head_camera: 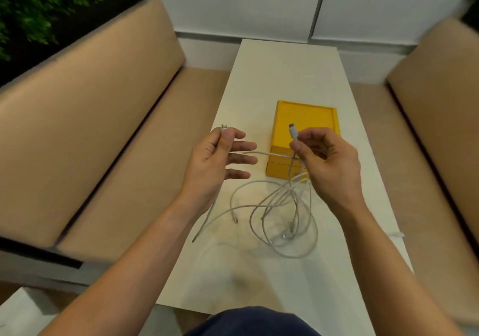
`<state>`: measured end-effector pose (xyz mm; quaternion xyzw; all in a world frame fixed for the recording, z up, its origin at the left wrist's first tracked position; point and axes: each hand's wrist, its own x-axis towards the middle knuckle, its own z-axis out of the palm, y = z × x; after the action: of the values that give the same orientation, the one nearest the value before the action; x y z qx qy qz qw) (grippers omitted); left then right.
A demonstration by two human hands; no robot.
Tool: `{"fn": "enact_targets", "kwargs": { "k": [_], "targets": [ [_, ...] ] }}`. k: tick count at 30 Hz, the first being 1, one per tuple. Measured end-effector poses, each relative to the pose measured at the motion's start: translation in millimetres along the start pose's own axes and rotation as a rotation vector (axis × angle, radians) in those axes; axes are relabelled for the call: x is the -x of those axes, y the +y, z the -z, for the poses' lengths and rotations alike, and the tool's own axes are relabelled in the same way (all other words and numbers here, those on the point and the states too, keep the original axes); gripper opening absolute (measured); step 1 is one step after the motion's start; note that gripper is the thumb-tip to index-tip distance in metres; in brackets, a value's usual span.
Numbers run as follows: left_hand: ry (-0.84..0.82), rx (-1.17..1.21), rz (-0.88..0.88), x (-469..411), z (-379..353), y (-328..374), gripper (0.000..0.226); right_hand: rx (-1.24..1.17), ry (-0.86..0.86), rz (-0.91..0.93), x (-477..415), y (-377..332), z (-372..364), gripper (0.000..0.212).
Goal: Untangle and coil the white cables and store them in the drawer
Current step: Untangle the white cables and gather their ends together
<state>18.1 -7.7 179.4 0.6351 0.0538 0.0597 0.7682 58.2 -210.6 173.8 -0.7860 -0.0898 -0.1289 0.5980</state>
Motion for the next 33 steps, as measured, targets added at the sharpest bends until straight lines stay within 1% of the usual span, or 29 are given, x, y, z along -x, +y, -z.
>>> {"fn": "enact_targets", "kwargs": {
  "k": [4,9,12,13,14,15,16,17,19,20,22,25,27,29,33],
  "targets": [
    [-0.011,0.003,-0.034,0.3,-5.9,6.3,0.031,-0.134,0.107,0.192,-8.2,-36.0,15.3,0.036],
    [-0.019,0.018,-0.067,0.3,-11.5,9.2,0.031,-0.199,0.259,0.485,-26.1,-80.8,26.2,0.022],
    [-0.023,0.052,-0.083,0.1,-14.7,8.3,0.033,-0.262,0.325,0.722,-28.9,-101.1,29.0,0.026],
    [-0.021,0.068,-0.09,-0.1,-15.7,7.2,0.033,-0.271,0.349,0.774,-27.8,-104.6,28.6,0.027],
    [-0.018,0.081,-0.097,-0.2,-16.6,5.8,0.032,-0.281,0.367,0.789,-26.0,-105.2,25.9,0.028],
    [-0.014,0.094,-0.105,-0.1,-17.6,4.7,0.031,-0.297,0.366,0.754,-22.8,-104.0,22.0,0.028],
    [-0.008,0.109,-0.11,0.2,-18.8,3.5,0.031,-0.316,0.334,0.662,-18.6,-99.9,15.9,0.026],
    [0.003,0.126,-0.114,0.4,-20.0,2.4,0.032,-0.327,0.263,0.524,-13.5,-93.9,7.8,0.022],
    [0.022,0.156,-0.123,0.9,-21.4,1.8,0.032,-0.296,0.063,0.224,-1.3,-75.6,-12.6,0.018],
    [0.023,0.167,-0.13,1.5,-22.2,2.1,0.032,-0.269,-0.015,0.113,4.7,-64.8,-22.5,0.016],
    [0.026,0.186,-0.136,2.8,-23.8,1.8,0.031,-0.238,-0.092,-0.007,13.7,-48.0,-37.8,0.014],
    [0.04,0.21,-0.104,5.2,-25.4,2.0,0.03,-0.254,-0.119,-0.058,19.5,-39.0,-52.3,0.016],
    [0.043,0.212,-0.093,6.4,-26.7,2.2,0.031,-0.293,-0.081,-0.072,21.8,-37.4,-58.1,0.01],
    [0.038,0.215,-0.089,7.1,-28.1,2.4,0.033,-0.312,-0.047,-0.058,24.0,-36.1,-61.4,0.008],
    [0.024,0.259,-0.054,6.9,-28.9,3.8,0.033,-0.301,-0.02,-0.012,26.1,-33.7,-64.1,0.012]
  ]
}}
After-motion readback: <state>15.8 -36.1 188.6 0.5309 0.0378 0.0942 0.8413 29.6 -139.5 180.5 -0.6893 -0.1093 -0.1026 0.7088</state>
